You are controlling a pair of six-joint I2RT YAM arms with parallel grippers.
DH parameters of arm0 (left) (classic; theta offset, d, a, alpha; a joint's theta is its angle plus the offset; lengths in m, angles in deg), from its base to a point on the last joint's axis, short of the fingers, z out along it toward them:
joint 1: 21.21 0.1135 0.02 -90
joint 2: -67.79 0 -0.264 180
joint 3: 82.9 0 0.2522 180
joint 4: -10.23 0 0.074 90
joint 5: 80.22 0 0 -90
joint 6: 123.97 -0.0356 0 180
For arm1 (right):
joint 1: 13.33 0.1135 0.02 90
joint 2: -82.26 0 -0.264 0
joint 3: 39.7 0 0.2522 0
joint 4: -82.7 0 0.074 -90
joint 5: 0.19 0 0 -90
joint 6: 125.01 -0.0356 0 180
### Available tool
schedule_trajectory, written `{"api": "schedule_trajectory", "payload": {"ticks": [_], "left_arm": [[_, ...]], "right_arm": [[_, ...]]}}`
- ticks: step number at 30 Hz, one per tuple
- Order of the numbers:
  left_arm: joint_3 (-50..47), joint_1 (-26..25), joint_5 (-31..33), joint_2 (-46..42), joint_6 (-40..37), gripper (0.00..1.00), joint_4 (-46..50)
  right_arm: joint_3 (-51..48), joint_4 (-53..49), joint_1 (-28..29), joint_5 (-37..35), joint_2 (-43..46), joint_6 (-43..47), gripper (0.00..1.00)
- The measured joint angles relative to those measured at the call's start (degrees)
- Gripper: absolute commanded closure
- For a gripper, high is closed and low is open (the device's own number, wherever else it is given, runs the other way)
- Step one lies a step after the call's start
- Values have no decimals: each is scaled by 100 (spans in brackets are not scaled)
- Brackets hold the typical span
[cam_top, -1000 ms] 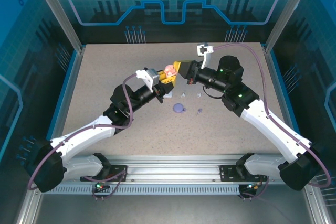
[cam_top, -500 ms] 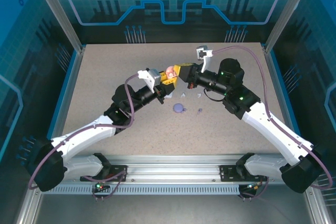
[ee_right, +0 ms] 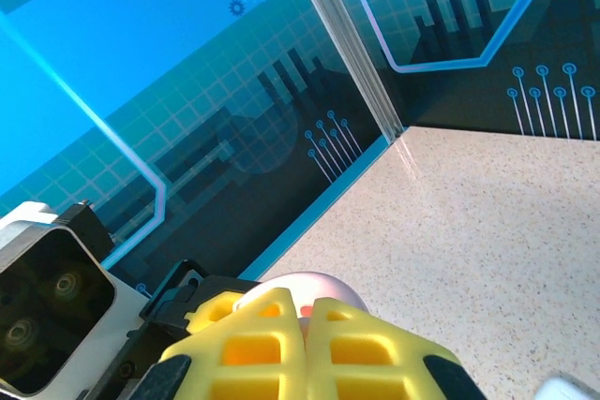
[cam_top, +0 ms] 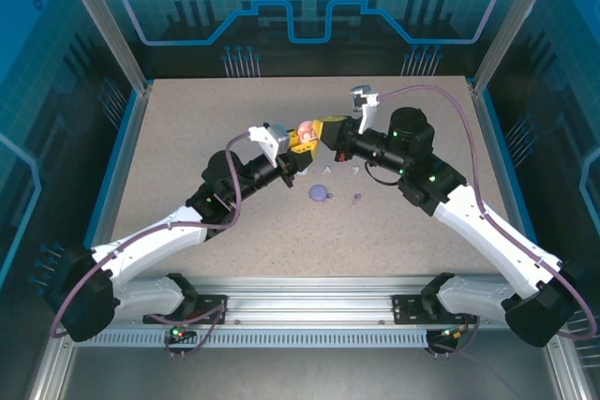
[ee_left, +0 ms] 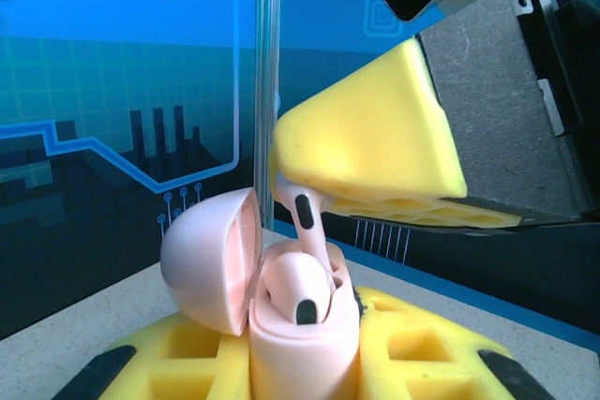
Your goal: Insert the wireless bluetooth earbuds into the charging case
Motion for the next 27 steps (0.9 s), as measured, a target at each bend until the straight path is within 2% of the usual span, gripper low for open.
{"api": "schedule_trajectory", "payload": {"ticks": [4, 6, 11, 13, 18, 23, 27], "left_arm": [[0, 2, 4, 0, 0, 100, 22], [0, 2, 7, 0, 0, 100, 22], [4, 7, 24, 7, 0, 100, 13], [4, 7, 26, 7, 2, 100, 15], [42, 7, 26, 7, 13, 100, -55], [42, 7, 26, 7, 17, 100, -170], [42, 7, 26, 7, 20, 100, -240]], "right_arm": [[-11, -28, 15, -52, 0, -2, 93], [-11, -50, 22, -68, 2, -4, 86], [-22, -243, 44, -96, 7, -9, 75], [-20, -273, 46, -133, 7, -2, 66], [-11, -435, 24, -232, 7, -83, 35], [111, -605, -17, -238, 7, -188, 17], [299, -691, -133, -195, 92, -302, 11]]}}
